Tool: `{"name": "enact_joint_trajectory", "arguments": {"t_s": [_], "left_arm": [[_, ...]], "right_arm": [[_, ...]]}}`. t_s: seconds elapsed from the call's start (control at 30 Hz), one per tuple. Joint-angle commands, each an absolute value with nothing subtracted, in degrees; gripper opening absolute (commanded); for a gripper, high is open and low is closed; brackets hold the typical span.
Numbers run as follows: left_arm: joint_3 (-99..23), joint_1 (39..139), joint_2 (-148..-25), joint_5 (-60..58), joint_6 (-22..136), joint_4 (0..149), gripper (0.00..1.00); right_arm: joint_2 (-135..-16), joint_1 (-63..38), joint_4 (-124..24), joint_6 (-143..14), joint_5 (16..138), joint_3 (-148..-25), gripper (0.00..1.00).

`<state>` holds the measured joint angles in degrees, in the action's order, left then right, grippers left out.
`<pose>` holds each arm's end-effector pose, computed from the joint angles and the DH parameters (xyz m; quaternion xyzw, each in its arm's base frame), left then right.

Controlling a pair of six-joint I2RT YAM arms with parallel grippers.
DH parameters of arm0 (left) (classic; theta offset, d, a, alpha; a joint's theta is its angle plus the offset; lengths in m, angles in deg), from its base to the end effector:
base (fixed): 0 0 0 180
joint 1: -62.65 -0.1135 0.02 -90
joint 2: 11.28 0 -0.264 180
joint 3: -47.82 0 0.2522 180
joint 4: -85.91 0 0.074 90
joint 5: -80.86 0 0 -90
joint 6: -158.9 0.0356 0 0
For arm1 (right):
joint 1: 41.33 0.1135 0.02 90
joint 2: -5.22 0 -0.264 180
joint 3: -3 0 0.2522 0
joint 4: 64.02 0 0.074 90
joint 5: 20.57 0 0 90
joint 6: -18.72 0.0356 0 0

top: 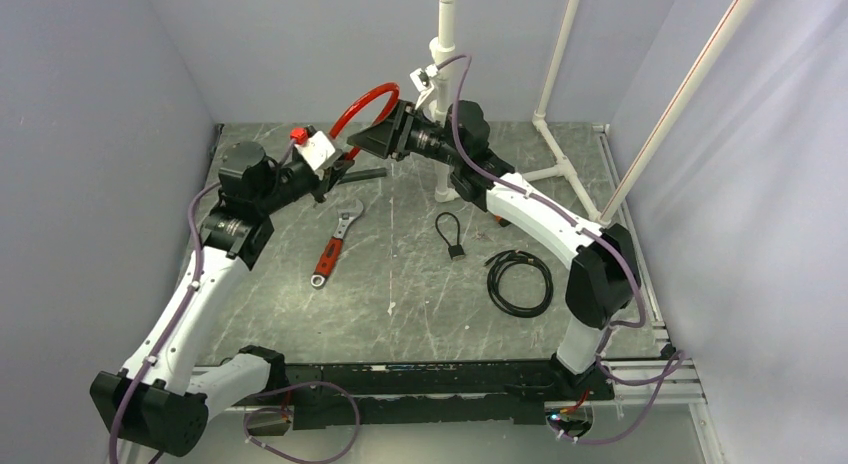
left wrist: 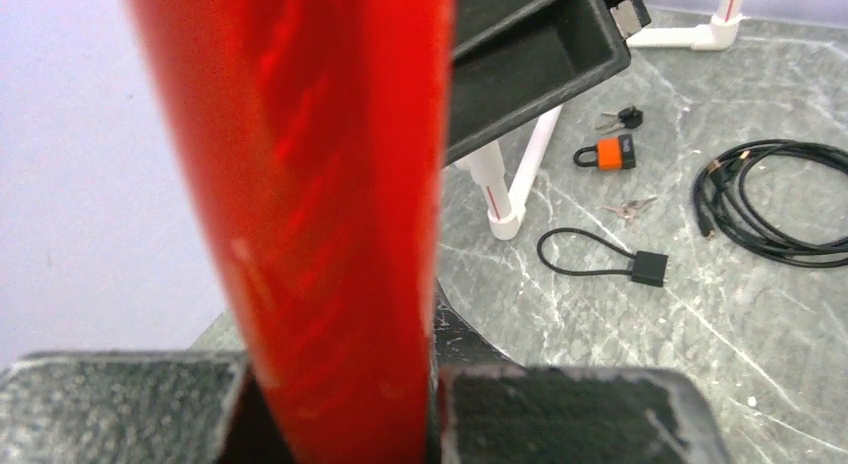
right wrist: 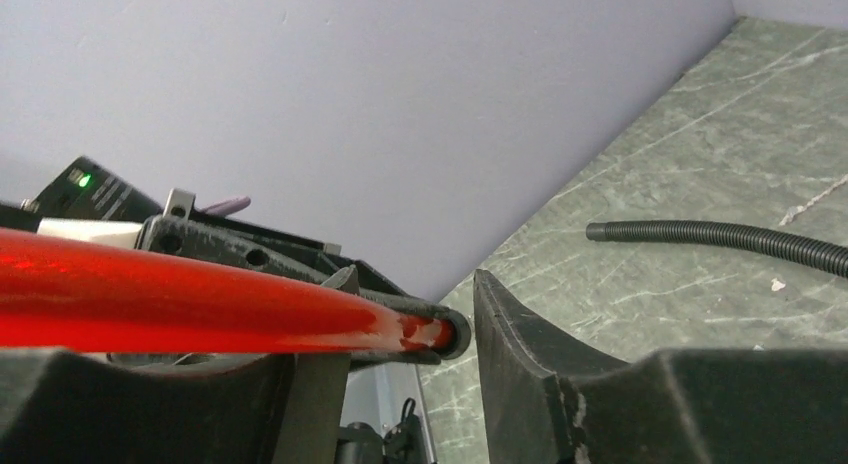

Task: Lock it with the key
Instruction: Lock the lock.

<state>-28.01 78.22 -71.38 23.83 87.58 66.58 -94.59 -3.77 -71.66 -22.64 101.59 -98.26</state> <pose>0.2210 -0.0817 0.4042 0.3915 0.6108 -0.1890 0.6618 0.3213 0.2710 0.3965 -0.1496 0.6409 0.6308 0.4111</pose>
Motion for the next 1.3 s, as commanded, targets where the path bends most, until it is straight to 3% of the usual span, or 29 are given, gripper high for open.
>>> {"name": "enact_joint_trajectory", "arguments": {"t_s": [0.0,0.1,0.2,0.27,0.3,0.33,0.43,0.57,0.73,0.8,0.9,1.0,1.17,1.27], "left_arm": [[-30.47,81.02,-71.54,21.37,94.36,67.82,0.0],[-30.22,82.83,-71.51,19.22,97.82,67.33,0.0],[-30.11,84.78,-71.55,15.89,101.09,66.53,0.0],[-30.34,85.79,-71.89,13.5,103.18,65.31,0.0],[-30.36,86.16,-72.0,12.4,103.75,65.06,0.0],[-30.55,86.2,-72.08,11.56,104.18,64.53,0.0],[-31.84,86.21,-72.19,10.61,102.84,61.35,0.01],[-34.77,86.14,-72.29,11.59,97.67,54.12,0.36],[-39.44,81.42,-72.15,23.99,91.86,42.92,0.62],[-39.59,77.14,-71.0,30.69,89.8,41.7,0.68],[-39.41,71.38,-69.35,42.43,84.58,41.41,0.73],[-38.88,68.75,-67.39,46.7,80.44,41.27,0.74],[-37.82,62.28,-66.35,49.82,65.29,42.89,0.68],[-34.95,57.49,-65.79,55.03,56.98,47.82,0.58]], "right_arm": [[-96.48,-2.67,-68.84,-20.54,95.94,-102.17,0.46],[-98.07,-2.0,-67.65,-19.09,94.84,-103.29,0.39],[-99.19,-1.7,-66.4,-18.1,93.65,-104.4,0.26],[-99.57,-1.69,-65.69,-17.16,93.0,-104.4,0.14],[-99.73,-1.74,-65.5,-16.7,92.67,-104.43,0.02],[-99.81,-1.88,-66.04,-15.85,92.39,-104.23,0.0],[-99.96,-2.4,-70.91,-14.34,93.9,-103.92,0.0],[-100.16,-3.81,-77.06,-13.33,96.47,-104.48,0.0],[-99.9,-6.04,-80.98,-12.27,97.4,-105.5,0.0],[-99.69,-6.78,-82.28,-11.68,98.1,-105.96,0.0],[-99.4,-7.37,-83.77,-10.32,98.72,-106.19,0.0],[-98.89,-7.88,-85.13,-9.6,98.92,-105.86,0.0],[-97.45,-8.75,-85.5,-9.71,99.0,-104.98,0.0],[-96.01,-9.0,-84.98,-10.47,98.73,-103.88,0.0]]}}
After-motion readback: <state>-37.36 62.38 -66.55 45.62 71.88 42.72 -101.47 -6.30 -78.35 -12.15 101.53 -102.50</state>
